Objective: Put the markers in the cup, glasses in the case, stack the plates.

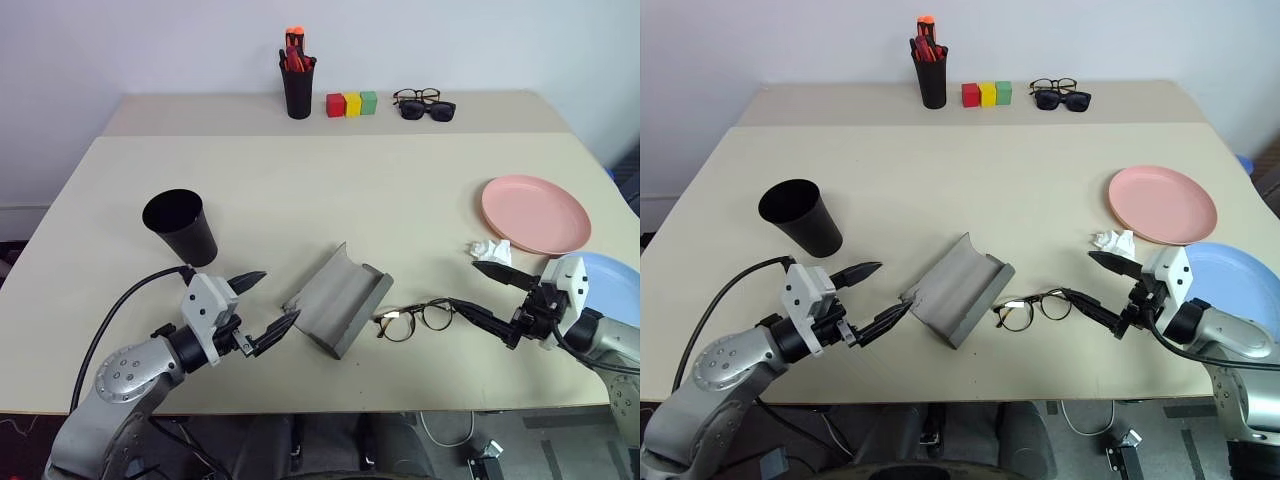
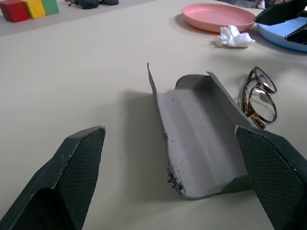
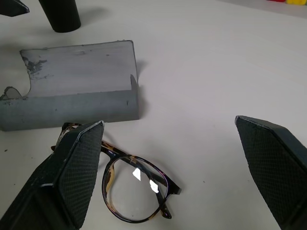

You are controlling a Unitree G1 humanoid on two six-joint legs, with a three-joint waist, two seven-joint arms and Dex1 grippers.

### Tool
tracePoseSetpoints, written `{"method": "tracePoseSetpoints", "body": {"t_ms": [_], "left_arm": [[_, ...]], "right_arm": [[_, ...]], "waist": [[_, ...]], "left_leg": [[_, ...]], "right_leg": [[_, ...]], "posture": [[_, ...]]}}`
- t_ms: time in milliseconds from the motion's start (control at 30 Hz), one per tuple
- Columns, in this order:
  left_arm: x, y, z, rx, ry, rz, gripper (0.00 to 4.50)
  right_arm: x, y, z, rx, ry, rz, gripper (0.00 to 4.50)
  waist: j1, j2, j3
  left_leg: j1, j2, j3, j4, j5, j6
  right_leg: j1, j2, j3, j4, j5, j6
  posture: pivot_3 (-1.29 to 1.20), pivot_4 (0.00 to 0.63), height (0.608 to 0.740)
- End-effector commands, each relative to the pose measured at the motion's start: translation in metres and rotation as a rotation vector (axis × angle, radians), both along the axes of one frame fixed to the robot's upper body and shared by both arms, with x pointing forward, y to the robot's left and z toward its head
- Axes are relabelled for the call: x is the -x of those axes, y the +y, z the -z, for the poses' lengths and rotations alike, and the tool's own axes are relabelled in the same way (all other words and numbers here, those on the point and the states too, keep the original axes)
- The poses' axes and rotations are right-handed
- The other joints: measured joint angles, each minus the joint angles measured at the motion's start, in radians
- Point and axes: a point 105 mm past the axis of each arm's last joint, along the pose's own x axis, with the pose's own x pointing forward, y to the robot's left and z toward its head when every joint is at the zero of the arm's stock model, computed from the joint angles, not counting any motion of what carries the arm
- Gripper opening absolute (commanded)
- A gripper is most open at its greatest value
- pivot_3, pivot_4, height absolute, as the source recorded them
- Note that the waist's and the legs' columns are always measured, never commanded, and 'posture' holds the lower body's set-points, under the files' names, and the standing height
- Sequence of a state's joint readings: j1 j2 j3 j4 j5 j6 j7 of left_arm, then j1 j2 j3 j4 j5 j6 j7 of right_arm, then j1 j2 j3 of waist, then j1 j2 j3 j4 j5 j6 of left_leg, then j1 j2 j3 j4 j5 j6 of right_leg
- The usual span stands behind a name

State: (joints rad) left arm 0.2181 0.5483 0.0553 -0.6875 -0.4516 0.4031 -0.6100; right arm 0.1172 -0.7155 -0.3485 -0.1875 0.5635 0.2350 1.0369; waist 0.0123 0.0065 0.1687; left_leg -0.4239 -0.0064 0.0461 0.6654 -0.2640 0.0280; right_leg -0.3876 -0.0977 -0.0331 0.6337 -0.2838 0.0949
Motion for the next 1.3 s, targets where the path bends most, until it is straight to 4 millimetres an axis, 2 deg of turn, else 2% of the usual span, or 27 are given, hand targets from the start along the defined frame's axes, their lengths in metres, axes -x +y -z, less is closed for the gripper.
{"method": "tracePoseSetpoints", "body": {"t_ms": [33, 467, 800, 933, 1033, 1167, 1300], "left_arm": [[0.002, 0.001, -0.005, 0.004, -0.041, -0.006, 4.46], [0.011, -0.003, 0.001, 0.015, -0.043, -0.019, 4.46], [0.006, 0.002, -0.008, 0.012, -0.072, -0.015, 4.46], [0.002, 0.018, -0.021, 0.083, -0.058, -0.1, 4.46], [0.008, 0.043, -0.028, 0.167, 0.005, -0.238, 4.46], [0.018, 0.074, -0.028, 0.231, 0.088, -0.421, 4.46], [0.022, 0.101, -0.022, 0.217, 0.167, -0.619, 4.46]], "right_arm": [[-0.002, 0.002, -0.006, -0.002, -0.029, -0.012, 4.5], [-0.004, 0.001, -0.007, 0.004, -0.026, -0.029, 4.5], [-0.004, 0.001, -0.005, 0.001, -0.027, -0.028, 4.5], [-0.004, -0.004, -0.001, 0.005, -0.019, -0.032, 4.5], [-0.003, -0.004, -0.005, -0.036, -0.019, -0.047, 4.5], [0.016, 0.013, -0.014, -0.05, -0.017, -0.22, 4.5], [0.027, 0.037, -0.038, -0.066, -0.078, -0.409, 4.5]], "waist": [[0.0, 0.0, 0.0], [0.0, 0.0, 0.0], [0.0, 0.0, 0.0], [0.0, 0.0, 0.0], [-0.002, 0.0, 0.0], [-0.001, 0.0, 0.0], [0.0, -0.001, 0.0]], "left_leg": [[0.0, 0.0, 0.0, 0.0, 0.0, 0.0], [0.0, 0.0, 0.0, 0.0, 0.0, 0.0], [0.0, 0.0, 0.0, 0.0, 0.0, 0.0], [0.0, 0.0, 0.0, 0.0, 0.0, 0.0], [0.0, 0.0, 0.0, 0.0, 0.0, 0.0], [0.0, 0.001, 0.0, 0.0, 0.0, 0.0], [0.001, 0.001, 0.0, 0.001, 0.0, 0.0]], "right_leg": [[0.0, 0.0, 0.0, 0.0, 0.0, 0.0], [0.0, 0.0, 0.0, 0.0, 0.0, 0.0], [0.0, 0.0, 0.0, 0.0, 0.0, 0.0], [0.0, 0.0, 0.0, 0.0, 0.0, 0.0], [0.0, 0.0, 0.0, 0.0, 0.0, 0.0], [0.0, 0.0, 0.0, 0.0, 0.001, 0.001], [0.001, 0.0, 0.0, 0.0, 0.0, 0.0]], "posture": [[0.0, 0.15, 0.74], [0.0, 0.15, 0.74], [0.0, 0.15, 0.74], [0.0, 0.15, 0.74], [0.0, 0.15, 0.74], [0.0, 0.15, 0.74], [0.0, 0.15, 0.74]]}}
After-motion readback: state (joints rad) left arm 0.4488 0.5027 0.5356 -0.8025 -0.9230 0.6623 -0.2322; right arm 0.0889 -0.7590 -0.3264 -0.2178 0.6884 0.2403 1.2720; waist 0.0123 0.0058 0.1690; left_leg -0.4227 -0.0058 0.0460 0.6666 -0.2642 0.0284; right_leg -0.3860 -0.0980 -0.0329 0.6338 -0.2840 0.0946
